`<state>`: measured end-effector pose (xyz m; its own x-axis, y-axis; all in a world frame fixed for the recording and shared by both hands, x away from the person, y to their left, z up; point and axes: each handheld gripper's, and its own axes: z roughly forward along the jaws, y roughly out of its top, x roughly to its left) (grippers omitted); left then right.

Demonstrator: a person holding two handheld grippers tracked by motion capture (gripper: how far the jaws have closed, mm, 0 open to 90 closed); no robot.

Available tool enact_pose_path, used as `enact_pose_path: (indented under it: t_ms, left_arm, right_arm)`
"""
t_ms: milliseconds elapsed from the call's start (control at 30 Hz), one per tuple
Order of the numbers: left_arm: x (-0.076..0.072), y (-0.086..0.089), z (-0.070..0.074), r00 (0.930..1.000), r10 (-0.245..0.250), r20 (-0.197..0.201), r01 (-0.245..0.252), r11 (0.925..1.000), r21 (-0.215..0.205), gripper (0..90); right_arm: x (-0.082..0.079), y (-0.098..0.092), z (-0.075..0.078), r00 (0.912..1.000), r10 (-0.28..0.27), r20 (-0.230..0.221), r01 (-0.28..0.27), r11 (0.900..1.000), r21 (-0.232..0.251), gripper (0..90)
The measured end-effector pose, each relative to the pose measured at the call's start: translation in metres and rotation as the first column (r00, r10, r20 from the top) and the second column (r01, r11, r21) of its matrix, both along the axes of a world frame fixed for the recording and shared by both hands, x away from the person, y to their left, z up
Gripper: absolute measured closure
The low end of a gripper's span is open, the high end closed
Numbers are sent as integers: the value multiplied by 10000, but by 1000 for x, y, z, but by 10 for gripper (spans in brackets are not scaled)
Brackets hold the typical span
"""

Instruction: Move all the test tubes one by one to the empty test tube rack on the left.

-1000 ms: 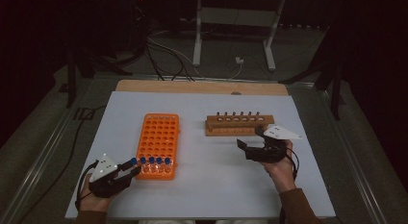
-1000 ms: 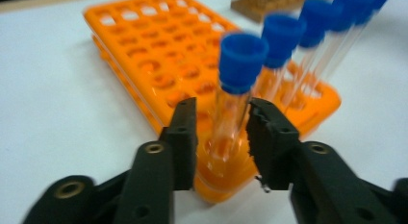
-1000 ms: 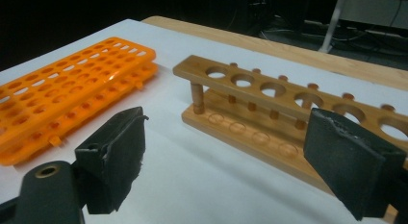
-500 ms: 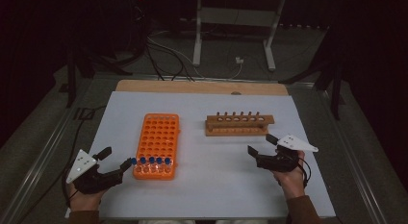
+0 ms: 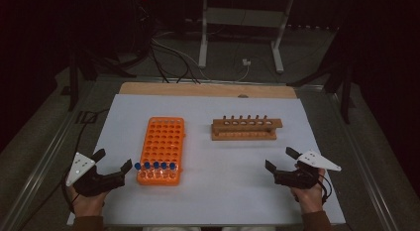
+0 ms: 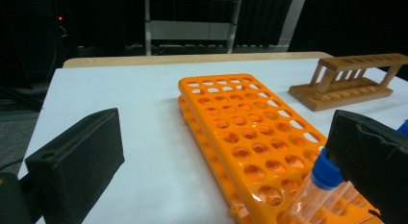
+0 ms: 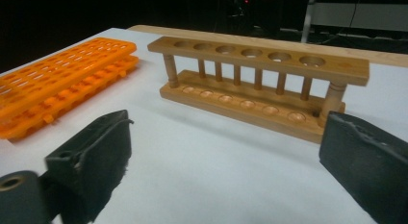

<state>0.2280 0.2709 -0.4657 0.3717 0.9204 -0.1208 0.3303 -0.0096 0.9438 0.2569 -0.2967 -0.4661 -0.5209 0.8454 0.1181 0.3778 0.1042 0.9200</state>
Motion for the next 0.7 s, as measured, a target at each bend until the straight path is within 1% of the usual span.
enact_pose_path:
  t_ms: [133,267,367,433,533,700]
  left_arm:
    - [0,0,-2,10000,80,-2,-80,9999,95,6]
    - [0,0,-6,9998,170,-47,-169,9997,185,6]
    - [-2,0,-7,9998,214,16,-215,9996,189,6]
    - [-2,-1,-7,9998,218,35,-219,9995,230,6]
    - [-1,-1,-7,9997,232,55,-233,9994,268,6]
    - [-1,-1,-8,9994,331,-41,-330,9991,259,6]
  right_arm:
    - [-3,-6,-2,9998,-129,174,127,9999,97,30]
    - [-5,-10,0,9984,-363,424,361,9993,66,29]
    - [-6,-11,-1,9964,-577,615,572,9983,107,29]
    - [-6,-11,-1,9954,-697,660,695,9976,48,29]
    - [-5,-12,-3,9959,-684,599,684,9977,25,24]
    - [-3,-12,-7,9968,-662,452,662,9978,22,20]
